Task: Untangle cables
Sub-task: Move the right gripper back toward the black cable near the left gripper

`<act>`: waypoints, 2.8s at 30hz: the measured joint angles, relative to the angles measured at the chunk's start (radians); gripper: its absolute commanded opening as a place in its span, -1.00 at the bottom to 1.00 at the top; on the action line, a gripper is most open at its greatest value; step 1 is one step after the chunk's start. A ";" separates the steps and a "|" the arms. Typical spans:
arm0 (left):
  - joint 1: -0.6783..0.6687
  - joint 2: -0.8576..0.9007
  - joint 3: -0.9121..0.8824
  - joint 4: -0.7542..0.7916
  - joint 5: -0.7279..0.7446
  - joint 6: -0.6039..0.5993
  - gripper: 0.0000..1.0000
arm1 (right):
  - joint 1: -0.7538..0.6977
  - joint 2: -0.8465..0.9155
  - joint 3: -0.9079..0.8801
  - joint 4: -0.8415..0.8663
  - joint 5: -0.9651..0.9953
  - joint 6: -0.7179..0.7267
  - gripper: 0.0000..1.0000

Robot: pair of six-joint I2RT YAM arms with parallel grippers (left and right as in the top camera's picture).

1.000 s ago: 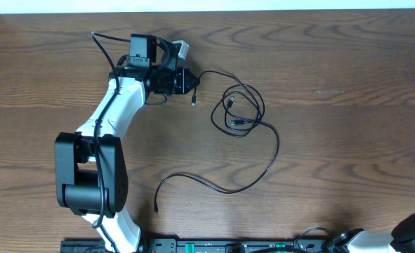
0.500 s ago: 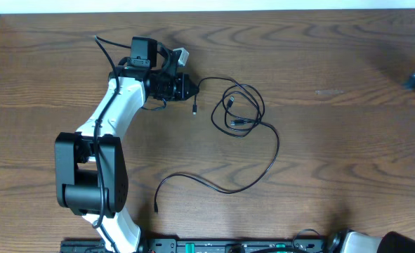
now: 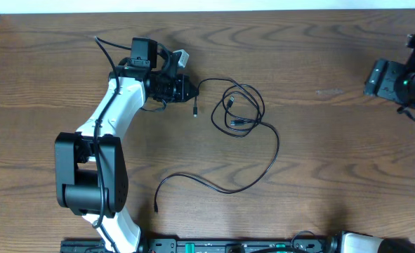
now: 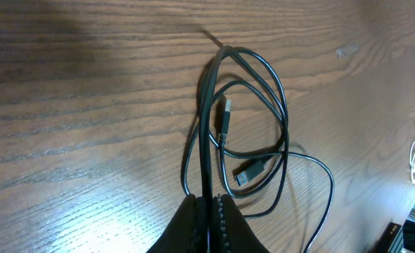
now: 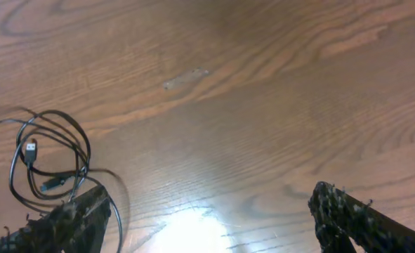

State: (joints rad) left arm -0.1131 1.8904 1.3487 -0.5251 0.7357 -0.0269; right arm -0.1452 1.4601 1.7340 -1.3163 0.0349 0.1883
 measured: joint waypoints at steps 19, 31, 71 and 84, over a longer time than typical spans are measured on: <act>0.000 0.000 0.000 -0.048 0.000 0.009 -0.85 | 0.222 -0.183 -0.353 0.203 0.063 0.013 0.82; 0.000 0.000 0.000 -0.056 0.000 0.010 -0.85 | 0.317 -0.197 -0.511 0.341 0.071 0.028 0.81; 0.000 0.000 0.000 -0.083 0.134 0.061 -0.83 | 0.553 -0.125 -0.975 0.967 -0.044 0.039 0.65; -0.049 0.000 0.000 -0.088 0.097 0.106 -0.68 | 0.553 0.108 -0.984 1.262 -0.137 0.041 0.46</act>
State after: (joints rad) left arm -0.1619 1.8904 1.3483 -0.6128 0.8322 0.0788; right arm 0.4080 1.5684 0.7502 -0.0547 -0.1024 0.2291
